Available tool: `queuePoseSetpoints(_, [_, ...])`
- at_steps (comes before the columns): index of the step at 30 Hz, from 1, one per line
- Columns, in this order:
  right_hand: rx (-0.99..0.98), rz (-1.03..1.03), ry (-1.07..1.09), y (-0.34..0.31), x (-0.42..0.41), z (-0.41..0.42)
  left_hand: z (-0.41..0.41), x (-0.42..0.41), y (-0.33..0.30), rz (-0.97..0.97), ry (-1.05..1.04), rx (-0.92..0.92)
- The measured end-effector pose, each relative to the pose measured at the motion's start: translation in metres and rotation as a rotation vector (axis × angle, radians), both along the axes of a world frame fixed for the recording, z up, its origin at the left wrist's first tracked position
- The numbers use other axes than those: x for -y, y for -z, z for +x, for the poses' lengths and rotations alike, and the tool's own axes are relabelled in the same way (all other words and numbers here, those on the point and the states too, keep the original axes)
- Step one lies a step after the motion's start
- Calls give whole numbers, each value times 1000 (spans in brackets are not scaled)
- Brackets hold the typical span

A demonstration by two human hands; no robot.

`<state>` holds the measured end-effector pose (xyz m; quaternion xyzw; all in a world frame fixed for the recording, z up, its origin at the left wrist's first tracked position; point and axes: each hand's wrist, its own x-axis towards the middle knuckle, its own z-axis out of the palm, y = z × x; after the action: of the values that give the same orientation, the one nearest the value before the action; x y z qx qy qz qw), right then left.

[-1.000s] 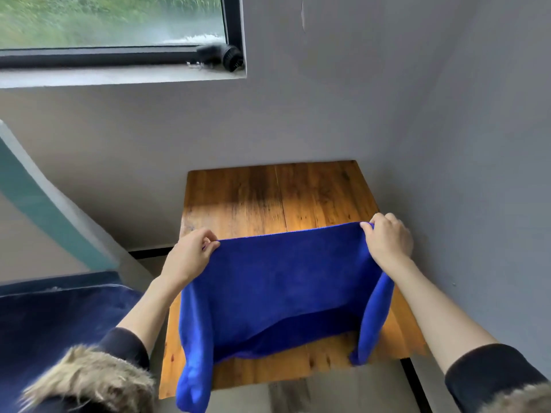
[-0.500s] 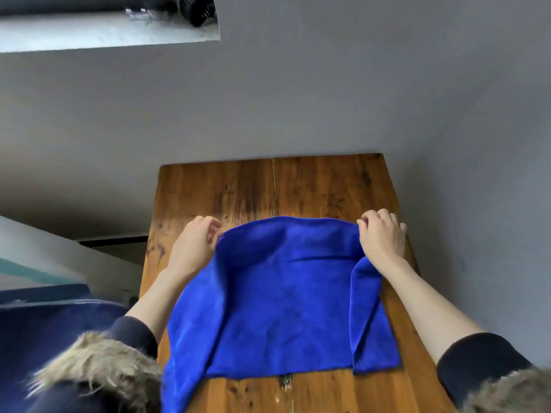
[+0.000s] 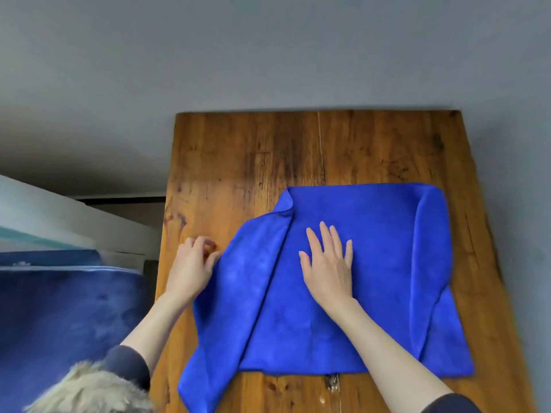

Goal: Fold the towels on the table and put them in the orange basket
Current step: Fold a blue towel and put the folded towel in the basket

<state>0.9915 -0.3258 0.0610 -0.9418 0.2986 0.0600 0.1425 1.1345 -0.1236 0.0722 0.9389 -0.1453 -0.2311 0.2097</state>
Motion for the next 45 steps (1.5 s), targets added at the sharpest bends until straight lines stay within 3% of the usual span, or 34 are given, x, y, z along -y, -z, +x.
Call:
queuePoseSetpoints(7, [-57,-131,76,40,-34,4,-1,-1,16,-87,148,35])
queuePoseSetpoints(12, [-34,-203,95,45,-36,4,20,-5,8,-146,141,109])
queuePoseSetpoints(16, [-26,-204,103,45,-37,3,54,-12,-5,-58,-2,341])
queuePoseSetpoints(19, [-21,-212,107,45,-37,3,68,-18,-6,21,67,478])
queuePoseSetpoints(23, [-14,-225,108,45,-37,3,52,-15,1,-40,318,376])
queuePoseSetpoints(25, [-11,-229,111,45,-36,3,47,-12,0,-88,278,330])
queuePoseSetpoints(28, [0,-234,115,45,-37,4,65,-7,3,-177,53,267])
queuePoseSetpoints(33, [21,-240,121,46,-37,3,99,5,6,-129,246,139])
queuePoseSetpoints(41, [31,-242,129,47,-37,5,114,-12,3,-11,236,29])
queuePoseSetpoints(45, [39,-245,131,47,-37,5,124,-10,-9,-127,169,78])
